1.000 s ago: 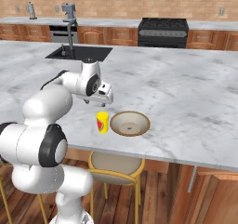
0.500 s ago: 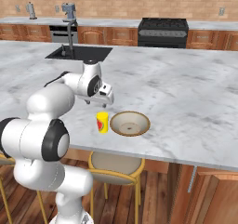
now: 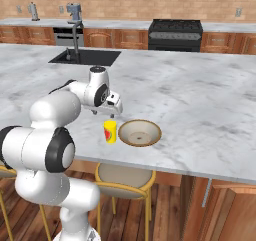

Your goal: Place the cup inside the bowl on the dining table and move the bowl to any counter.

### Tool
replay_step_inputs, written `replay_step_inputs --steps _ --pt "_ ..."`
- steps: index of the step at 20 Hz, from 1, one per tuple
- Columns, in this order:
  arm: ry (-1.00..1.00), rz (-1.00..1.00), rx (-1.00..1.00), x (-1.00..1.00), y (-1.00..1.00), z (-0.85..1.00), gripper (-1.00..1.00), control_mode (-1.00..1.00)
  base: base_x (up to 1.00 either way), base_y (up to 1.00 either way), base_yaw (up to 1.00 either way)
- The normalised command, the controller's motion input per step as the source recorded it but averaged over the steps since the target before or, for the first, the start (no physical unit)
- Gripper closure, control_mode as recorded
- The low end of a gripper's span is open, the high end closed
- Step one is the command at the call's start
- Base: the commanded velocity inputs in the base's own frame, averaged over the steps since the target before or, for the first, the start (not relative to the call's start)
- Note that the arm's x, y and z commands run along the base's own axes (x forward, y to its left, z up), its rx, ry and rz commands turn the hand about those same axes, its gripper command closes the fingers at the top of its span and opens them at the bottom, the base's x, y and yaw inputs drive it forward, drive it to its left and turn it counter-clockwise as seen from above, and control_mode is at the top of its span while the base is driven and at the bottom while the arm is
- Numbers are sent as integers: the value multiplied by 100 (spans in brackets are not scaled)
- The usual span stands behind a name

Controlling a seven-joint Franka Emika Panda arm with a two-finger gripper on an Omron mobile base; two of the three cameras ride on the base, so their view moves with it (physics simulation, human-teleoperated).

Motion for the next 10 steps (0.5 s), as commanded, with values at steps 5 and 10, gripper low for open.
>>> replay_step_inputs --steps 5,10 --pt "0 0 0 0 6 0 -100 -100 0 0 0" --pt "0 0 0 0 11 0 -100 -100 0 0 0"
